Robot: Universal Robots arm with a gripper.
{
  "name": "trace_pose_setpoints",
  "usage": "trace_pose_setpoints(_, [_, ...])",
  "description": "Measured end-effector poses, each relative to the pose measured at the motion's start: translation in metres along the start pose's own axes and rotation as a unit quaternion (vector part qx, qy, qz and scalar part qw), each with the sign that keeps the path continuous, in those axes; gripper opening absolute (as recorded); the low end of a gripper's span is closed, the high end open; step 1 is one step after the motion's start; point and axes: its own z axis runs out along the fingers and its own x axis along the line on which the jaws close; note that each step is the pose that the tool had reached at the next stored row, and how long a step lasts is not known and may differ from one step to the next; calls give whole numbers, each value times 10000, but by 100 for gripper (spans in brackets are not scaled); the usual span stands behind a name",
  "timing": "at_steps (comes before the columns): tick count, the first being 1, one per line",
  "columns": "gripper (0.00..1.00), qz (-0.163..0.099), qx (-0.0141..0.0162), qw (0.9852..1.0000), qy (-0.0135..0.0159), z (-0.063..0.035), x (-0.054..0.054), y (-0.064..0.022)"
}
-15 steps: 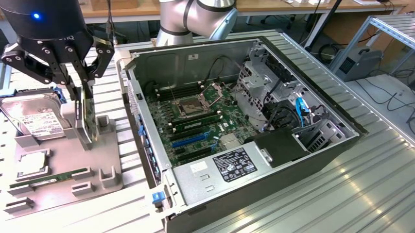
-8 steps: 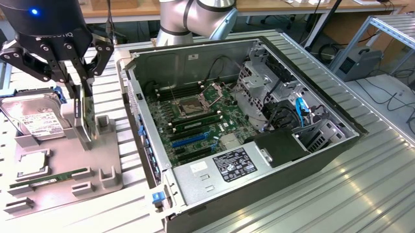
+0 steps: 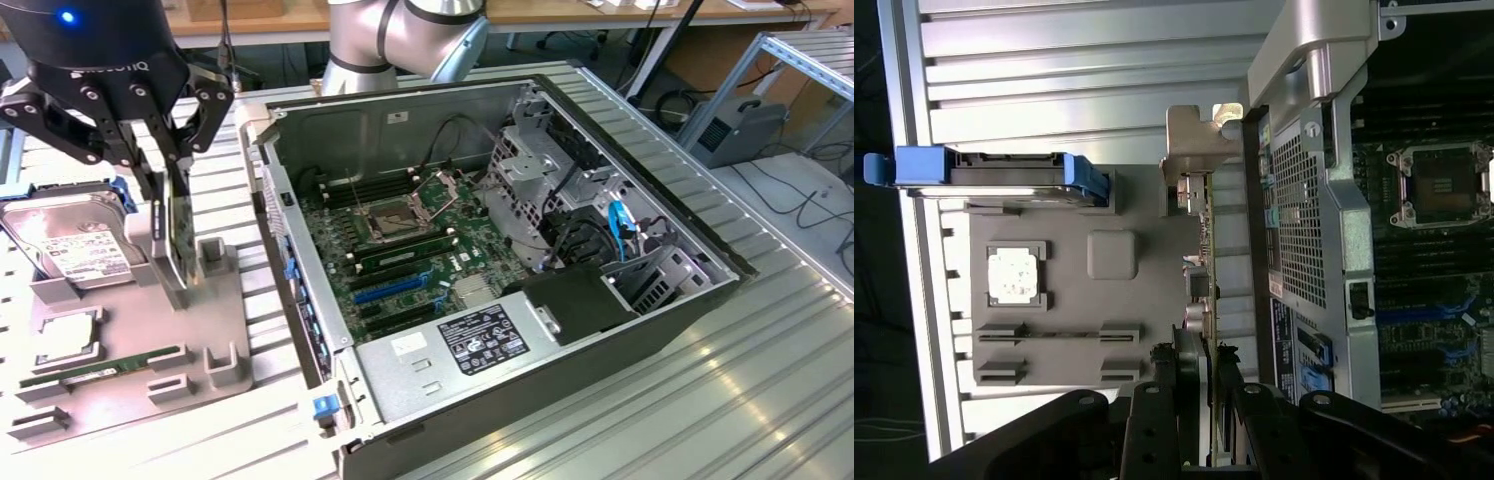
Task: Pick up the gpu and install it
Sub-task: 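Pick up the gpu and move the gpu toward the slot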
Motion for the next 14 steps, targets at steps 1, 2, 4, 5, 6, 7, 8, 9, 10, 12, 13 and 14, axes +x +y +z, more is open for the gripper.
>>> trace_pose_setpoints(1, [27, 0, 0, 10000, 0, -3, 0, 0])
trace_pose_setpoints(2, [27, 0, 0, 10000, 0, -5, 0, 0])
trace_pose_setpoints(4, [27, 0, 0, 10000, 0, -10, 0, 0])
trace_pose_setpoints(5, [27, 0, 1, 10000, 0, -14, 0, 0])
trace_pose_setpoints(6, [27, 0, 0, 10000, 1, -17, 0, 0])
trace_pose_setpoints(7, [27, 0, 0, 10000, 0, -20, 0, 1])
trace_pose_setpoints(8, [27, 0, 0, 10000, 0, -25, -1, 1])
trace_pose_setpoints(9, [27, 0, 0, 10000, 0, -28, -1, 1])
trace_pose_setpoints(10, [27, 0, 0, 10000, 0, -32, -1, 1])
trace_pose_setpoints(12, [27, 0, 0, 10000, 0, -40, -1, 1])
trace_pose_setpoints(13, [27, 0, 0, 10000, 0, -49, -1, 1])
trace_pose_setpoints(14, [27, 0, 0, 10000, 0, -53, -1, 1])
